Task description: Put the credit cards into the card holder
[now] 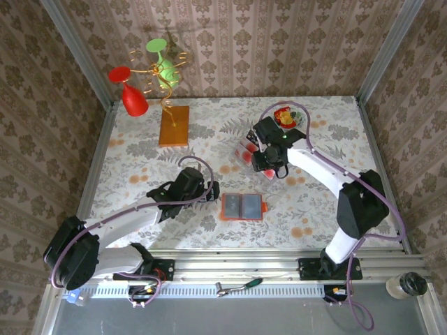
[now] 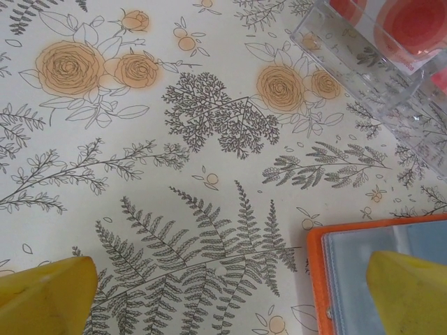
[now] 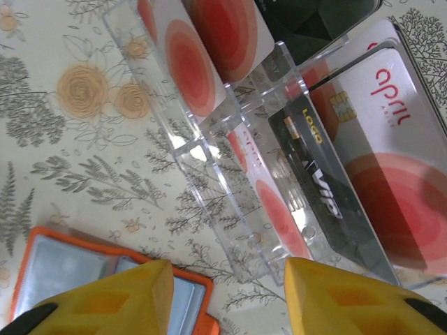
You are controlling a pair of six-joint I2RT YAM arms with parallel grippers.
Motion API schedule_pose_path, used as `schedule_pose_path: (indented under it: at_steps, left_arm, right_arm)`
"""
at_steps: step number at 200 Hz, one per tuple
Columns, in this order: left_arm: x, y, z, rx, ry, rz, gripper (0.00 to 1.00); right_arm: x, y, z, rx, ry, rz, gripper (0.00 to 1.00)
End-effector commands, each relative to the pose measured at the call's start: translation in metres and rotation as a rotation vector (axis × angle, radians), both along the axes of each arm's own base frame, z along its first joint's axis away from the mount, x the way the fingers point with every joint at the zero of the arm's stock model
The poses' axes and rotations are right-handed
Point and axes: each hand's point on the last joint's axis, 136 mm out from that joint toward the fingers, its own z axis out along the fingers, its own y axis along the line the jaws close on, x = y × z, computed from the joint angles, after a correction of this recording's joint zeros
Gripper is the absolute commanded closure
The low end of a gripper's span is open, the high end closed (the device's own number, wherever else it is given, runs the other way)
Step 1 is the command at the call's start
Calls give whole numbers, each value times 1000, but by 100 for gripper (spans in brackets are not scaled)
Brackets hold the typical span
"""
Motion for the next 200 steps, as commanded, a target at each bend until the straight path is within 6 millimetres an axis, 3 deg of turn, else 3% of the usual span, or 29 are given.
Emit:
schedule_pose_path:
  at_steps: [1, 85, 133, 200]
  left_arm:
    - [4, -4, 12, -15, -21, -19, 0]
    - [6, -4, 12, -19, -26, -13, 0]
    - [7, -6, 8, -20, -14, -16, 0]
    - [8, -8, 4, -17, -5, -18, 0]
  right_arm:
    - [6, -12, -6, -98, 17, 13, 56]
    - [19, -24, -35, -249, 48, 40, 62]
    - [18, -23, -43, -253, 65, 53, 73]
    - [16, -18, -42, -225, 63, 78, 97]
